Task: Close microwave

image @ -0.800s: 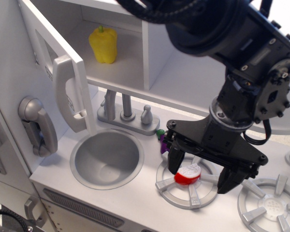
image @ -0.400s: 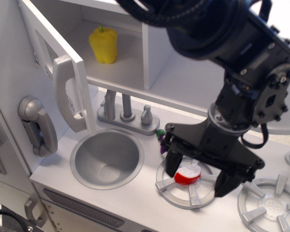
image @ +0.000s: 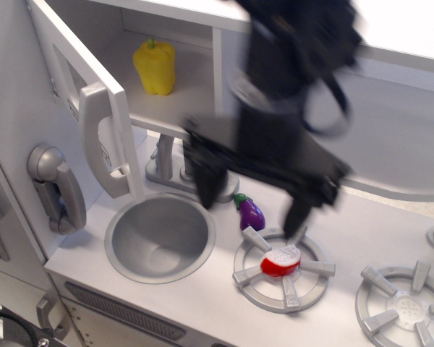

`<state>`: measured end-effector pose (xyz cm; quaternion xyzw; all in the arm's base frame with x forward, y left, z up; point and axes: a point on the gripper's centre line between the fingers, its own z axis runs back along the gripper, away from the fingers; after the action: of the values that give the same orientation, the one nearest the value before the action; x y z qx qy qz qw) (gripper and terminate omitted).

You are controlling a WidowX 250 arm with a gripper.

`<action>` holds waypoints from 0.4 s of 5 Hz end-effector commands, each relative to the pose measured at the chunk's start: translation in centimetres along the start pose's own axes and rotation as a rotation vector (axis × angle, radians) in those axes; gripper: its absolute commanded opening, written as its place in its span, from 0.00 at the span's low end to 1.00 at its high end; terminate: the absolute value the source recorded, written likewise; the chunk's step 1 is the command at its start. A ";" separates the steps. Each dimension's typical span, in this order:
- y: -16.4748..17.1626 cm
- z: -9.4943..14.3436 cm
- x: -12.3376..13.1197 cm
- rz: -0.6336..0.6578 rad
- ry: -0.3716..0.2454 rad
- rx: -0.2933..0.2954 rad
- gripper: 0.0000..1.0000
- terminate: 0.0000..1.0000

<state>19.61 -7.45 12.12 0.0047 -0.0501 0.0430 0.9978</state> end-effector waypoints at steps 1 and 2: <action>6.9 1.1 1.1 0.009 0.000 -0.006 1.00 0.00; 9.2 -0.6 1.4 0.016 0.016 -0.004 1.00 0.00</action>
<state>19.91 1.71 11.10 0.0019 -0.0306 0.0464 0.9984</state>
